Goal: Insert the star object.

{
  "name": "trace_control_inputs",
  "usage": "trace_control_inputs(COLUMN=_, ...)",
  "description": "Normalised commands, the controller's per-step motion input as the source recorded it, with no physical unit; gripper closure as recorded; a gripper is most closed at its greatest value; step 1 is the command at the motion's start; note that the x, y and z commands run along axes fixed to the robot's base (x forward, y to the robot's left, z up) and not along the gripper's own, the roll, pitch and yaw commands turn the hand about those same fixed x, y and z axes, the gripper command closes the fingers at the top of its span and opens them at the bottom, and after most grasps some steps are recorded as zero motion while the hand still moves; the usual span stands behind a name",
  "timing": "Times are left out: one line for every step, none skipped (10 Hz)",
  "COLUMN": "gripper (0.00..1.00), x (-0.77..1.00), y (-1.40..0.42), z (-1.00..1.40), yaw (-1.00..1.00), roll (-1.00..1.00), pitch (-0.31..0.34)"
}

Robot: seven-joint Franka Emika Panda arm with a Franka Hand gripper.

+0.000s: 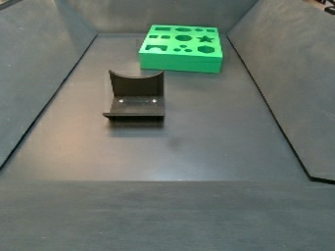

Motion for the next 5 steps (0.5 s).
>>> trace_control_inputs(gripper=1.00, x=-0.40, y=0.12, z=-1.00, yaw=-0.75, roll=-0.06, pitch=-0.013)
trace_control_inputs(gripper=1.00, x=-0.35, y=0.15, z=-0.98, yaw=-0.79, roll=-0.04, pitch=-0.006)
trace_control_inputs(gripper=1.00, x=-0.19, y=0.10, z=-1.00, yaw=-0.92, roll=-0.03, pitch=0.000)
trace_control_inputs(gripper=1.00, x=-0.08, y=0.01, z=-1.00, yaw=-0.99, roll=-0.01, pitch=0.000)
trace_control_inputs(gripper=1.00, x=-0.07, y=0.00, z=-1.00, yaw=-0.99, roll=0.00, pitch=-0.003)
